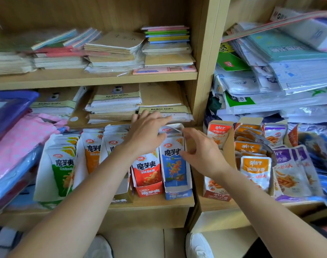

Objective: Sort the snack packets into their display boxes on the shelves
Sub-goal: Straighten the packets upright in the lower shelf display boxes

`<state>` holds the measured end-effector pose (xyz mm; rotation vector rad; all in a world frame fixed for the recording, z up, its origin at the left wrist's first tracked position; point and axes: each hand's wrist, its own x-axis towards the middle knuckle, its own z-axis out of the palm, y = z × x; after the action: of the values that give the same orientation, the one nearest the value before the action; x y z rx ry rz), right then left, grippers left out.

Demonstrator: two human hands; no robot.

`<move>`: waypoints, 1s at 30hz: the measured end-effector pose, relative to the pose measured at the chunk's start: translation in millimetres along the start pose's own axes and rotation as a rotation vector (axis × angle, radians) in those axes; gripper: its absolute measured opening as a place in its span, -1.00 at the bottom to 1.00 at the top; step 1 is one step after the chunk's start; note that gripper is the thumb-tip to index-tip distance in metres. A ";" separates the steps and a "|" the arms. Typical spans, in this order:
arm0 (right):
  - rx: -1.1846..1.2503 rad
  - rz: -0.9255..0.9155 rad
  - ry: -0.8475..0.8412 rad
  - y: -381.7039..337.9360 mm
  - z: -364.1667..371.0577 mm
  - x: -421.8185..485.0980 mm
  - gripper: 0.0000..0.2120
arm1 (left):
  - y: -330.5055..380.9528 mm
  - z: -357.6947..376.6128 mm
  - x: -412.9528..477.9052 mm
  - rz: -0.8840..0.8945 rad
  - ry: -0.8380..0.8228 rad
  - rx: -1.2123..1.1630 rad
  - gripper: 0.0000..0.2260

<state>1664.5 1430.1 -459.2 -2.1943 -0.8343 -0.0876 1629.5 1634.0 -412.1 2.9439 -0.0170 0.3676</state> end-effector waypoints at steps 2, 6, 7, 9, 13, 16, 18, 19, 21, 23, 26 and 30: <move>0.017 -0.032 0.057 -1.9 -3.8 5.7 -0.44 | -1.3 0.7 -0.6 -0.030 0.092 -0.110 -0.59; 0.088 -0.044 0.053 3.7 -6.4 30.8 -0.54 | -1.8 -0.1 -13.9 0.060 0.185 -0.141 -0.66; 0.108 -0.023 0.025 5.1 -6.2 36.7 -0.59 | -3.3 -2.8 -21.2 0.094 0.213 -0.137 -0.67; 0.091 -0.012 -0.030 7.2 -4.4 45.3 -0.68 | -5.9 -6.6 -40.9 0.153 0.260 -0.135 -0.69; 0.035 -0.053 0.052 3.1 -4.8 52.9 -0.82 | 4.7 -7.7 -78.9 0.270 0.347 -0.068 -0.80; 0.052 -0.011 0.095 1.5 -10.4 51.1 -0.85 | 24.1 -3.0 -105.2 0.332 0.430 0.002 -0.88; 0.014 -0.017 0.104 2.5 -14.4 46.1 -0.85 | 37.3 5.0 -129.8 0.352 0.443 0.011 -0.88; -0.023 -0.035 0.096 2.6 -16.1 42.7 -0.86 | 43.2 10.2 -142.1 0.367 0.425 0.034 -0.86; -0.081 -0.067 0.081 0.5 -19.7 34.4 -0.91 | 50.0 20.4 -159.4 0.384 0.344 0.095 -0.78; -0.098 -0.090 0.078 -3.2 -23.4 25.3 -0.95 | 51.1 26.0 -167.6 0.351 0.262 0.129 -0.71; -0.094 -0.099 0.086 -8.8 -27.1 12.1 -0.95 | 46.5 24.0 -173.9 0.284 0.208 0.129 -0.65; -0.102 -0.105 0.127 -18.8 -27.1 -0.9 -0.93 | 34.2 23.6 -178.9 0.164 0.147 0.098 -0.41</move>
<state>1657.9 1420.2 -428.5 -2.2123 -0.8901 -0.3246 1460.8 1594.4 -472.5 3.0114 -0.2280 0.6244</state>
